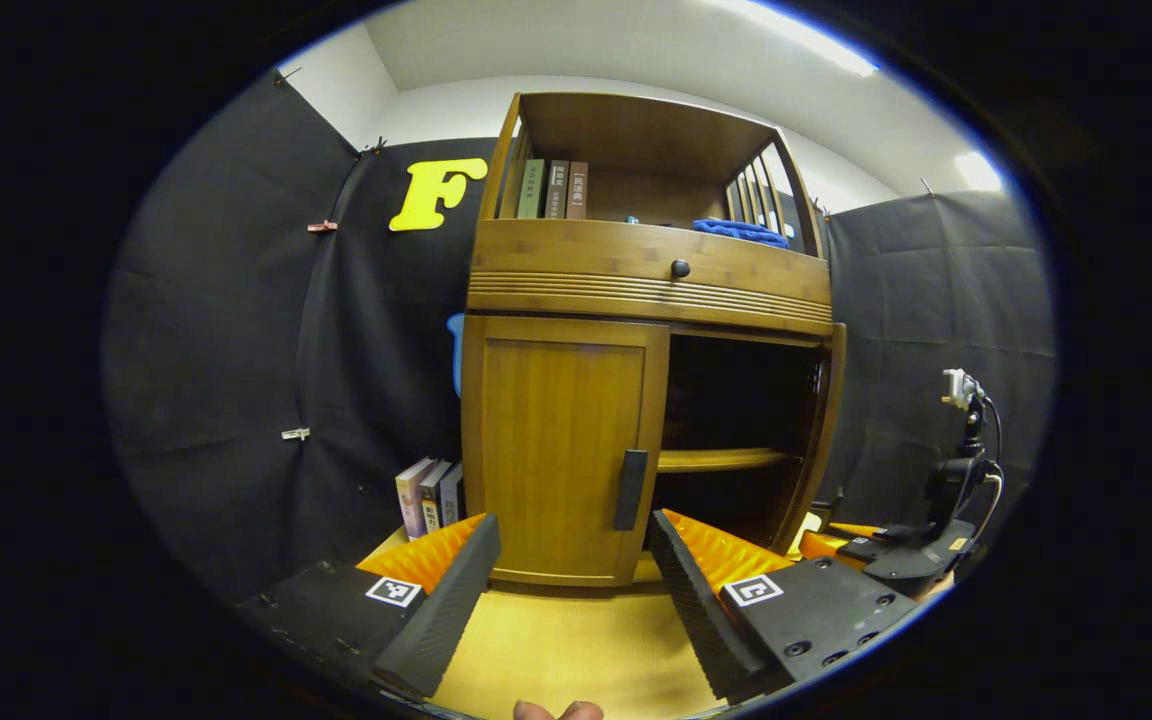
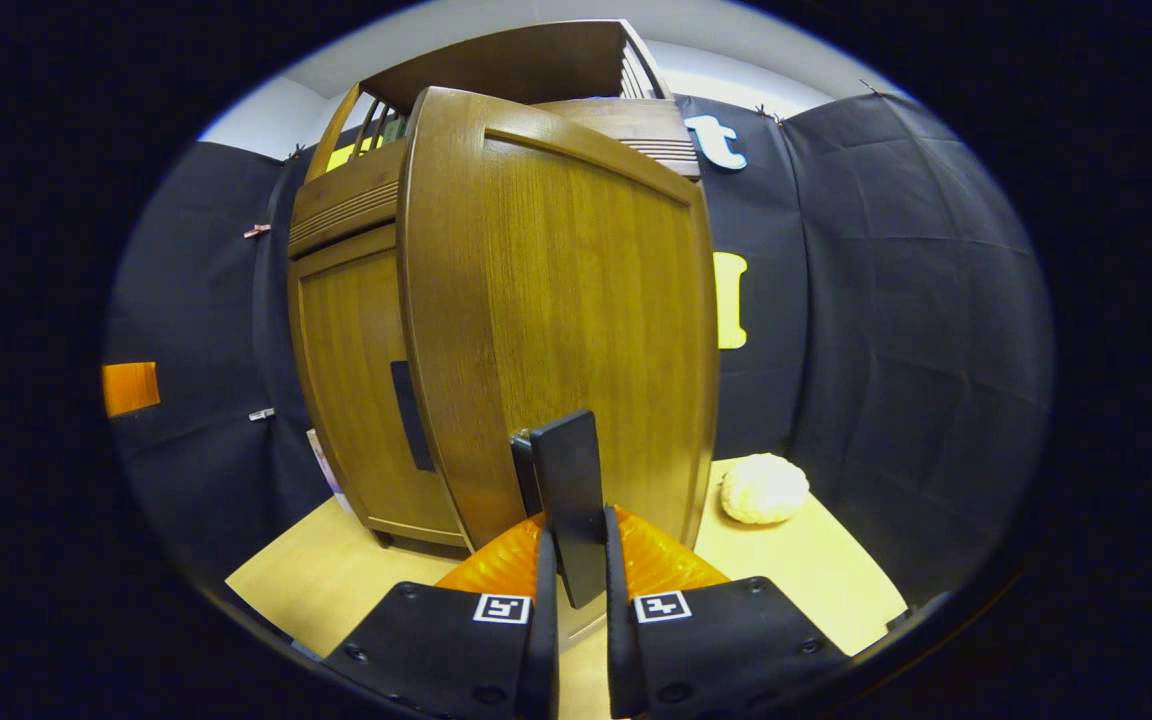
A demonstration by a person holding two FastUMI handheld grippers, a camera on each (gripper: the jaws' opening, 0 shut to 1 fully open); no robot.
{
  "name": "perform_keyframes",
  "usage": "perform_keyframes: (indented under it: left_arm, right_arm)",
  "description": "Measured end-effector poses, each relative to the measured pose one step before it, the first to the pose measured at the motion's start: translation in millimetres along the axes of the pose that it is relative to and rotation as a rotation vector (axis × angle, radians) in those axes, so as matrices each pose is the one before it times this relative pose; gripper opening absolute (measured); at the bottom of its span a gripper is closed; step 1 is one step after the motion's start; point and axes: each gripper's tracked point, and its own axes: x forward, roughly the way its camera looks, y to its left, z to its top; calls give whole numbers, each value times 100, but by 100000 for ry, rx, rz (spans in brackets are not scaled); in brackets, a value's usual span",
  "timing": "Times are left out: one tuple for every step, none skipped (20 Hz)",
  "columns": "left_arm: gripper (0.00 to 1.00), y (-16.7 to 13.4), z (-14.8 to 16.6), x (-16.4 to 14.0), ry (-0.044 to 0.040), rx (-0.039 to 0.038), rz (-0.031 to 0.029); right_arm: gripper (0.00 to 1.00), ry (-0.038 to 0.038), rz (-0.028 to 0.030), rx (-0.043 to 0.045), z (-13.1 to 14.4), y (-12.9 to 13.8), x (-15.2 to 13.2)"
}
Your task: Open the right door of the double-door shoe cabinet with the right hand, and open the left door with the left hand.
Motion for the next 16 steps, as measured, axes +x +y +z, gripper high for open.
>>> perform_keyframes:
  left_arm:
    - [94, -488, -154, 10, 316, 413, -178]
    - [94, -434, -13, -91, 208, 451, -17]
    - [94, -522, -182, -55, 313, 407, -304]
    - [94, -425, -233, -40, 730, 424, -363]
    - [94, -349, -366, -69, 707, 431, -138]
    - [94, -218, -137, -26, 610, 452, 163]
    - [92, -178, -229, -81, 239, 301, 158]
    - [94, -159, 44, -56, 21, 95, 153]
    - [94, -225, -18, -57, -243, 60, 101]
    - [94, -88, 117, 11, -315, 149, 450]
    - [94, -90, -11, 112, -182, 80, 462]
    - [94, -120, 135, 73, -365, -96, 276]
    - [94, -249, 94, 84, -517, -226, 280]
    - [94, -156, 207, 69, -267, -308, 377]
    - [94, -164, -9, 10, -185, -468, 294]
    - [92, -187, 0, 57, 78, -558, 105]
  right_arm:
    - [23, 184, -622, 1087, 19, -771, -456]
    - [23, 522, -560, 1604, -87, -835, -369]
    - [23, 425, -395, 1120, 140, -863, -371]
    - [22, 173, -734, 642, 85, -866, -461]
    - [19, -12, -898, -78, 200, -937, -308]
    - [22, -303, -916, -486, 60, -781, -224]
    - [22, -321, -318, -761, 182, -859, -203]
    - [22, -21, -1302, -1649, 165, -968, -245]
    - [20, 149, -1095, -1594, 332, -1264, 45]
    - [19, -74, -356, -797, 207, -950, -33]
    - [19, -137, 90, 163, 244, -941, -91]
    - [17, 277, 766, 773, 115, -873, -194]
    - [17, -149, 839, 559, 237, -796, -294]
    - [17, -356, 1115, -112, 81, -581, -128]
    - [17, -508, 220, -633, 244, -374, 283]
    - [8, -708, -522, -437, 242, -935, -63]
